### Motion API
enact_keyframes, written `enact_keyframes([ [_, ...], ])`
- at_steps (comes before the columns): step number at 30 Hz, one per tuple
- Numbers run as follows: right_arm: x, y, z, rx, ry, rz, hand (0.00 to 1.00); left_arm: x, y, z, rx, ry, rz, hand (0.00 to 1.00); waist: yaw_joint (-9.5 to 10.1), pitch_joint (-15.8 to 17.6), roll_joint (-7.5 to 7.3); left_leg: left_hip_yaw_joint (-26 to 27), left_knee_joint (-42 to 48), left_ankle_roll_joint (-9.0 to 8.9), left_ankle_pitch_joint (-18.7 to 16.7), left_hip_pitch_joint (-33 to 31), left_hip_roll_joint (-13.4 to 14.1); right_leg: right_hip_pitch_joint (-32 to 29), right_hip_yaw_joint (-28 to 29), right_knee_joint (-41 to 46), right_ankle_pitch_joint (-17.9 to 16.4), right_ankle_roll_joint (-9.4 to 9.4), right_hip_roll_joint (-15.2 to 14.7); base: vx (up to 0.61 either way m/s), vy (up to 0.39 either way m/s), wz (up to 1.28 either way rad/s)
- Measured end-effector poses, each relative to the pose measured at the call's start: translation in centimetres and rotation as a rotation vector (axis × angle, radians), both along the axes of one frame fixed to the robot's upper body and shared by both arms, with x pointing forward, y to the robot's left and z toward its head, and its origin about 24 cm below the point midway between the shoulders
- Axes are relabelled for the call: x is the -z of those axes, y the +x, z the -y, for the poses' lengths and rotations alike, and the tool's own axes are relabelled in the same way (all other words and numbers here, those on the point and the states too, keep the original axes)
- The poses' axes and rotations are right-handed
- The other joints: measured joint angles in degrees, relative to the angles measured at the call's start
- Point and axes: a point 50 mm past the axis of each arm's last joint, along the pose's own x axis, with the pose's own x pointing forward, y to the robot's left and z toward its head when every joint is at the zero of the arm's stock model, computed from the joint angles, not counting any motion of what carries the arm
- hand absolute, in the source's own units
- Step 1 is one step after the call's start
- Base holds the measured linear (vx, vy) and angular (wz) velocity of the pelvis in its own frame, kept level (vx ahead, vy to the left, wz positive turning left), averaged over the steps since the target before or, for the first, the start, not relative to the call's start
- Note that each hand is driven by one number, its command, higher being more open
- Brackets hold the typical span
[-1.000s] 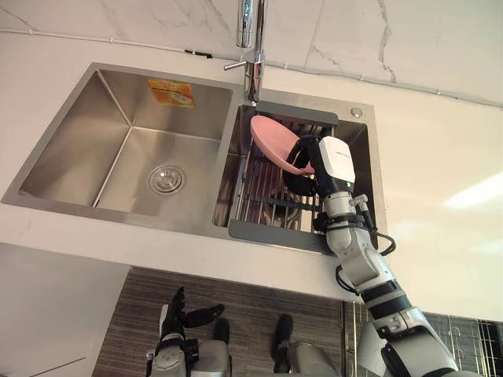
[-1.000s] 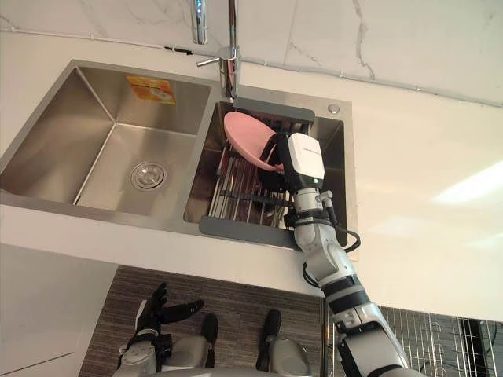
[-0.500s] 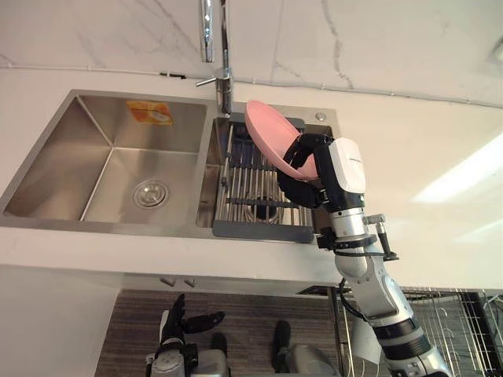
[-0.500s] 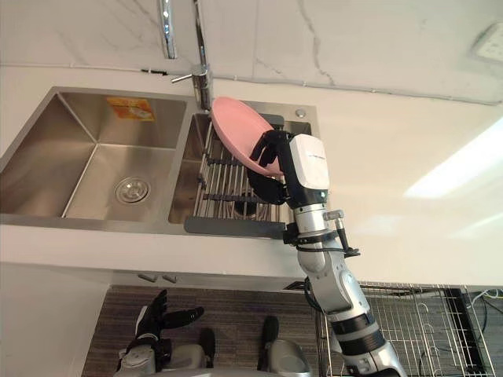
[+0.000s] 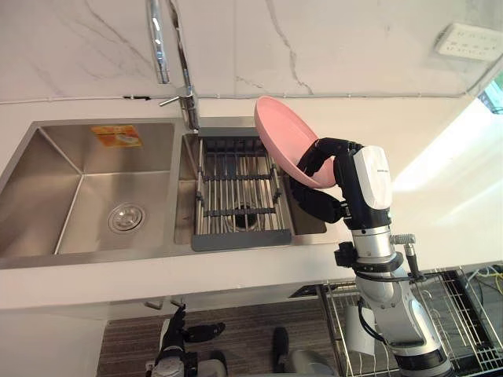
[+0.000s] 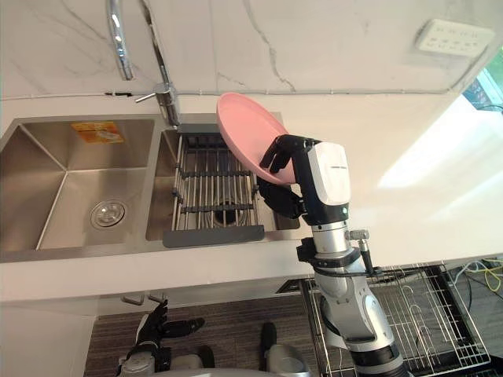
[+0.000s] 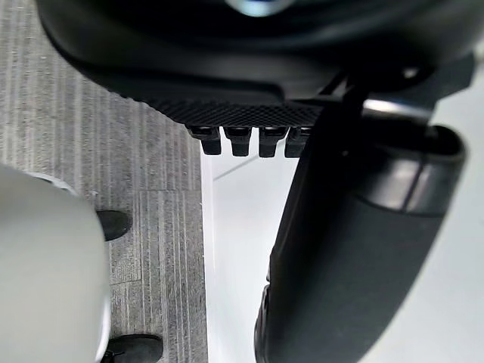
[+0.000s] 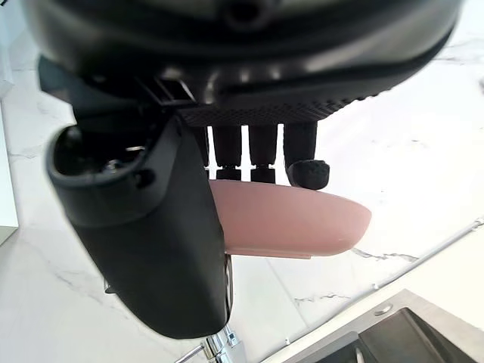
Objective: Walk over to the sink, pick up the cup, carry it to the dishwasher, place the cup inside the dishwasher, then close the dishwasher door
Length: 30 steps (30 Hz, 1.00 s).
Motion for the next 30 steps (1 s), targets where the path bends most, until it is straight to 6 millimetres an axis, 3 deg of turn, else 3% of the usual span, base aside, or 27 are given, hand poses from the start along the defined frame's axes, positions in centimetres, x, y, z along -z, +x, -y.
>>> enact_keyframes([
  [4,0.0,0.0,0.1,-0.004,-0.016,-0.002,0.0,0.1,0.0,0.1,-0.024,-0.014,-0.007,1.0,-0.34,0.33,0.59,0.74,3.94,0.76,-2.38,-1.62,-0.14,-2.87,4.19,2.58,0.45,0.35,0.66,-0.09,0.045,-0.52],
  [7,-0.2,0.1,-0.8,-0.037,-0.025,0.011,0.0,-0.1,0.2,-0.2,-0.032,-0.01,0.01,1.0,0.02,1.1,-0.07,4.6,6.71,1.79,-4.33,-1.93,-0.77,-6.6,11.55,5.0,1.95,1.29,1.81,-0.17,0.082,-1.24],
  [8,-0.3,0.2,-0.9,-0.04,-0.029,0.014,0.0,-0.2,0.2,-0.4,-0.025,0.0,0.018,1.0,-0.35,1.33,-0.44,6.71,8.98,2.18,-5.12,-2.94,-0.53,-7.77,12.97,4.95,2.89,0.96,2.07,-0.21,0.06,-1.03],
  [9,-0.3,0.2,-0.8,-0.036,-0.029,0.014,0.0,-0.2,0.2,-0.6,-0.027,0.003,0.02,1.0,-0.62,1.57,-0.75,7.65,9.72,2.47,-5.39,-3.5,-0.05,-8.4,12.88,4.69,1.86,-0.62,2.0,-0.28,0.041,-0.98],
  [10,-0.3,0.3,-0.7,-0.025,-0.033,0.01,0.0,-0.4,0.5,-0.6,-0.027,0.006,0.032,1.0,-0.7,2.48,-0.74,10.31,9.54,2.91,-5.65,-3.52,0.99,-9.32,8.06,5.84,-1.05,-4.37,1.3,-0.19,0.013,-0.76],
  [11,-0.3,0.3,-0.7,-0.021,-0.034,0.007,0.0,-0.4,0.6,-0.5,-0.027,0.003,0.034,1.0,-0.56,2.77,-0.53,11.66,9.27,3.17,-5.68,-3.64,1.83,-10.23,4.86,7.39,-2.36,-5.08,0.77,-0.23,0.015,-1.0],
  [13,0.0,0.4,-0.7,-0.014,-0.054,0.001,0.0,-0.5,1.0,-0.6,-0.025,0.004,0.04,1.0,-0.14,2.93,-0.83,15.35,8.39,3.28,-5.69,-3.12,2.93,-13.34,-5.37,22.11,-6.81,-5.05,-3.27,-0.2,0.015,-0.88],
  [15,0.0,0.4,-0.8,-0.016,-0.06,0.005,0.0,-0.5,0.9,-0.6,-0.023,0.008,0.036,1.0,-0.01,2.48,-1.45,18.07,7.56,3.41,-5.61,-2.64,3.02,-10.85,-9.07,30.51,-13.22,-4.57,-6.91,-0.11,-0.035,-0.72],
  [16,0.0,0.4,-0.8,-0.017,-0.061,0.006,0.0,-0.5,0.9,-0.7,-0.023,0.009,0.037,1.0,0.03,2.37,-1.62,18.56,7.27,3.22,-5.38,-2.8,3.0,-9.66,-9.22,30.4,-14.58,-3.62,-7.43,-0.03,-0.104,-0.52],
  [17,0.0,0.4,-0.8,-0.017,-0.06,0.005,0.0,-0.5,1.0,-0.9,-0.019,0.017,0.038,1.0,-0.06,2.04,-2.12,18.99,7.14,2.65,-5.0,-3.66,2.98,-6.85,-9.05,26.1,-16.38,-0.82,-7.6,-0.01,-0.108,-0.31],
  [18,0.0,0.4,-0.8,-0.016,-0.06,0.004,0.0,-0.6,1.0,-1.1,-0.016,0.022,0.038,1.0,-0.14,1.79,-2.57,19.19,7.2,2.32,-4.8,-4.22,2.92,-5.39,-8.8,22.1,-16.87,0.61,-7.27,0.0,-0.192,-0.27],
  [19,0.3,0.6,-0.5,-0.005,-0.071,-0.013,0.0,-0.5,0.9,-1.1,-0.018,0.026,0.032,1.0,-0.33,1.41,-1.96,18.01,7.56,1.31,-3.63,-5.3,3.86,-3.93,-8.9,16.66,-14.59,1.16,-5.23,0.06,-0.176,-0.32],
  [20,1.0,0.9,-0.2,0.012,-0.077,-0.042,0.0,-0.5,0.7,-1.0,-0.043,0.017,0.033,1.0,0.18,0.94,-1.44,16.15,7.26,0.49,-3.17,-5.55,4.94,-2.19,-8.32,12.31,-12.1,0.36,-2.8,0.08,-0.167,-0.42],
  [23,1.8,0.9,0.6,0.047,-0.079,-0.082,0.0,-0.5,0.7,-0.9,-0.039,0.018,0.038,1.0,0.95,0.56,-1.62,15.72,6.23,-1.25,-2.08,-4.4,6.28,0.29,-6.45,6.61,-9.41,-0.59,-0.27,0.08,-0.119,-0.45],
  [30,3.3,-0.5,4.3,0.21,-0.079,-0.159,0.0,-0.1,-0.1,-0.6,-0.047,0.014,0.009,1.0,-0.1,-0.3,-1.61,12.73,1.92,-1.84,-0.18,-1.19,4.49,4.1,-6.98,2.97,-9.07,-0.25,-0.71,0.08,-0.019,0.04],
])
